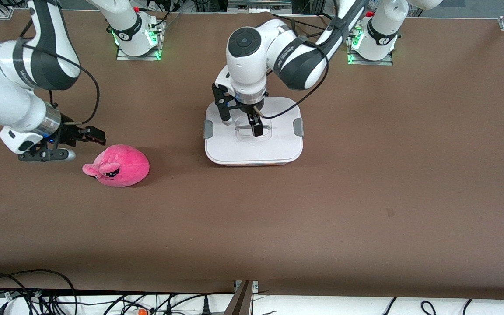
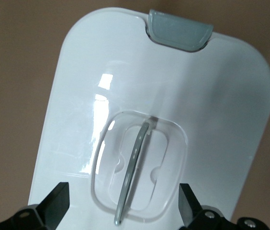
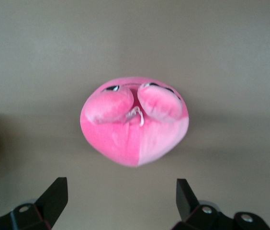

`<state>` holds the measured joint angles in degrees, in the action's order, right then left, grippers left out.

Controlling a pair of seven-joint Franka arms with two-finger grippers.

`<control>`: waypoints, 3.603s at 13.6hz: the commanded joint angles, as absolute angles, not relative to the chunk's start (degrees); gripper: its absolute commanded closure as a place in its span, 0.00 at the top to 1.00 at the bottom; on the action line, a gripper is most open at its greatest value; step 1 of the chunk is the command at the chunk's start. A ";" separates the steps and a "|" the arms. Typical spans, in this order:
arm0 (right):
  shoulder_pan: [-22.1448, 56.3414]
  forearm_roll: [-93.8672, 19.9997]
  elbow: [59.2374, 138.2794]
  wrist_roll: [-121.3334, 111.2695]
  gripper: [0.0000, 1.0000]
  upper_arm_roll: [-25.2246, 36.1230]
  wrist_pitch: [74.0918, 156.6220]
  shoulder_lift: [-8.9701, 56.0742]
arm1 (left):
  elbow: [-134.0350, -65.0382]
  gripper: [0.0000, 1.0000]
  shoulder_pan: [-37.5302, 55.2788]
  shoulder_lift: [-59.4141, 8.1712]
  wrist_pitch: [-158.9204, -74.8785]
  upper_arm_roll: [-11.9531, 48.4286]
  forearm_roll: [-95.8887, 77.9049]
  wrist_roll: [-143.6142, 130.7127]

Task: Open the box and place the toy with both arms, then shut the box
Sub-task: 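Reach the left gripper to the lid handle while the right gripper reaches the toy, then grasp the lid handle with the left gripper while the right gripper grasps the toy, then lift the lid away with the left gripper while the right gripper lifts the toy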

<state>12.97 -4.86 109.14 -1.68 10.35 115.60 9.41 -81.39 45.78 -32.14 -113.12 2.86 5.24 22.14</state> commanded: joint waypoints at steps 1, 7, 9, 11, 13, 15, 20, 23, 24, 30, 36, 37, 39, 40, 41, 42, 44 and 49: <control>13.10 -6.24 111.61 -2.37 1.00 10.28 121.61 11.33 | -79.98 1.00 47.37 -34.19 -113.64 1.93 8.70 24.17; 13.01 -6.50 117.25 -5.54 1.00 10.28 133.58 13.62 | -80.33 1.00 47.55 -34.28 -113.21 2.02 8.70 24.26; 13.01 -6.50 117.25 -5.54 1.00 10.20 135.17 14.67 | -80.33 0.64 48.60 -33.93 -112.50 1.93 8.70 24.08; 13.01 -6.50 117.77 -5.54 1.00 10.20 136.57 15.47 | -80.33 0.17 48.69 -33.84 -111.19 1.93 8.70 23.73; 13.01 -6.59 119.52 -5.54 1.00 9.76 139.03 15.47 | -80.25 0.00 48.69 -33.75 -111.01 1.93 8.70 23.99; 13.01 -6.59 119.79 -5.54 0.92 9.67 139.57 16.08 | -80.16 0.00 48.69 -33.49 -110.83 1.93 8.70 24.00; 13.01 -6.50 119.71 -5.71 0.00 9.40 138.96 15.82 | -79.54 0.00 48.69 -31.82 -106.53 2.02 8.70 23.91; 13.01 -6.50 118.92 -5.89 0.00 9.40 138.08 15.82 | -79.45 0.00 48.26 -29.98 -104.07 1.93 8.61 24.08; 13.01 -6.50 118.39 -6.24 0.00 9.40 137.21 15.65 | -79.54 0.00 47.82 -29.27 -103.11 1.93 8.53 24.34; 13.44 -6.07 105.94 -7.82 0.00 9.06 118.26 14.76 | -79.45 0.00 35.37 -21.81 -94.32 2.02 5.81 24.43; 22.56 -5.45 93.97 -8.35 0.00 7.73 102.94 16.34 | -79.02 0.00 13.76 -19.78 -89.39 1.93 5.10 33.57; 25.20 -4.32 91.87 -8.26 0.00 7.73 101.53 17.30 | -79.01 0.00 11.10 -19.43 -88.86 1.85 5.18 35.66; 31.26 0.85 86.08 -8.61 0.00 7.73 95.75 20.46 | -79.01 0.00 7.31 -18.29 -88.77 1.23 5.18 41.89; 34.16 2.44 81.96 -8.87 0.00 7.73 91.28 22.31 | -79.10 0.00 5.03 -18.19 -88.68 1.23 5.45 45.14; 36.45 2.72 77.91 -8.96 0.00 7.73 87.05 23.98 | -79.10 0.00 3.01 -18.19 -88.42 1.23 5.54 48.05; 38.91 2.64 74.13 -8.96 0.00 7.65 83.62 25.56 | -79.10 0.00 0.99 -18.19 -88.33 1.14 5.71 50.86; 43.57 2.64 70.68 -8.96 0.00 7.65 81.74 27.15 | -79.36 0.00 -3.40 -18.19 -88.42 1.14 5.89 58.15; 48.86 2.64 62.24 -18.96 0.00 4.93 82.61 32.33 | -79.45 0.00 -6.33 -18.54 -88.42 1.23 5.19 62.93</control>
<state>48.63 1.82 68.79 -13.87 5.95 84.34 28.40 -79.00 -6.68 -19.34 -88.98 0.62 6.18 61.83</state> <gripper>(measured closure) 0.916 0.930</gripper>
